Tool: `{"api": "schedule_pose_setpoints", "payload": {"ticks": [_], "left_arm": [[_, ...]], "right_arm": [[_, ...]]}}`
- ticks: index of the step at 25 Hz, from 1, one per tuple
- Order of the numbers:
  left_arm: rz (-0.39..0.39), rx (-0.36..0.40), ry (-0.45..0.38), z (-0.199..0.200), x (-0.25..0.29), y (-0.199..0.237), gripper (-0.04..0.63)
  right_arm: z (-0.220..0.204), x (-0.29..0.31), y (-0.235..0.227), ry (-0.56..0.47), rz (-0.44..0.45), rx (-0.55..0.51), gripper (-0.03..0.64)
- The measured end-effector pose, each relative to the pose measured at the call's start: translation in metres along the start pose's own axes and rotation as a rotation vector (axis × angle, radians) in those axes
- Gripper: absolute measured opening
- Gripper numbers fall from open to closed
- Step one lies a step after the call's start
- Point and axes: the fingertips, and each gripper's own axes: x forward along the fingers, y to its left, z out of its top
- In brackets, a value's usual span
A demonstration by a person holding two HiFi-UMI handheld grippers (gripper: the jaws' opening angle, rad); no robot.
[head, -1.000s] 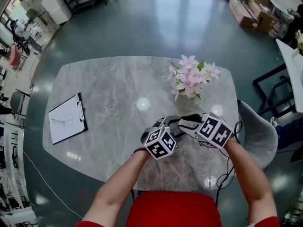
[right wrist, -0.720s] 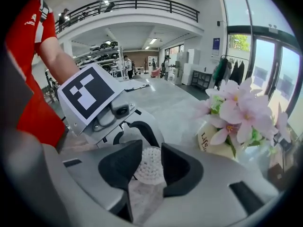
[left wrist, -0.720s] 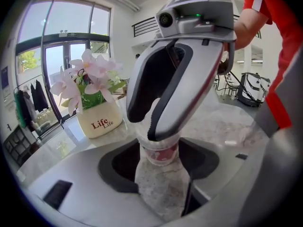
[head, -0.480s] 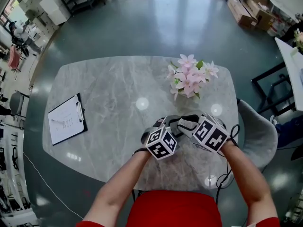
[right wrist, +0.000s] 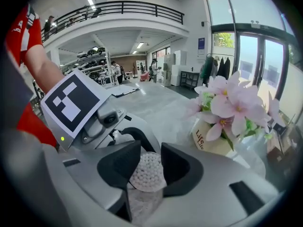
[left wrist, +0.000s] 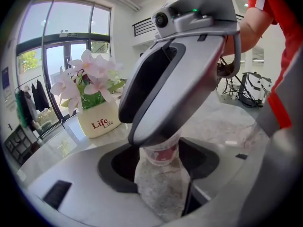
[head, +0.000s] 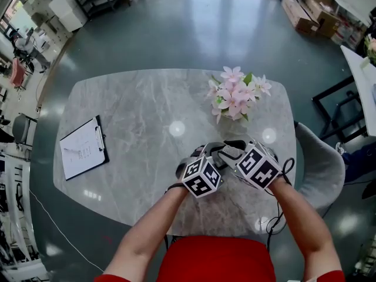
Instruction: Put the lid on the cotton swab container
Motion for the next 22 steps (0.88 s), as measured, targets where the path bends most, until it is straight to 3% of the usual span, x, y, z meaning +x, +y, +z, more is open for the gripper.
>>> {"api": "schedule_pose_setpoints", "payload": {"ticks": [6,10,13,22], "left_arm": [[0.006,0.004,-0.001,0.0,0.0,0.0,0.287],[0.028,-0.004,-0.024,0.003,-0.009,0.005,0.296],[0.04,-0.023,-0.043,0.002,-0.019,0.009,0.298],[0.079,-0.099,-0.164,0.013,-0.055,0.005,0.307]], "right_arm": [[-0.002,0.001,-0.002,-0.01,0.012,0.012,0.147],[0.006,-0.013,-0.005,-0.155,0.055,0.127,0.18],[0.01,-0.032,-0.014,-0.256,0.033,0.201,0.179],[0.0,-0.065,-0.008,-0.372,0.015,0.252,0.175]]}}
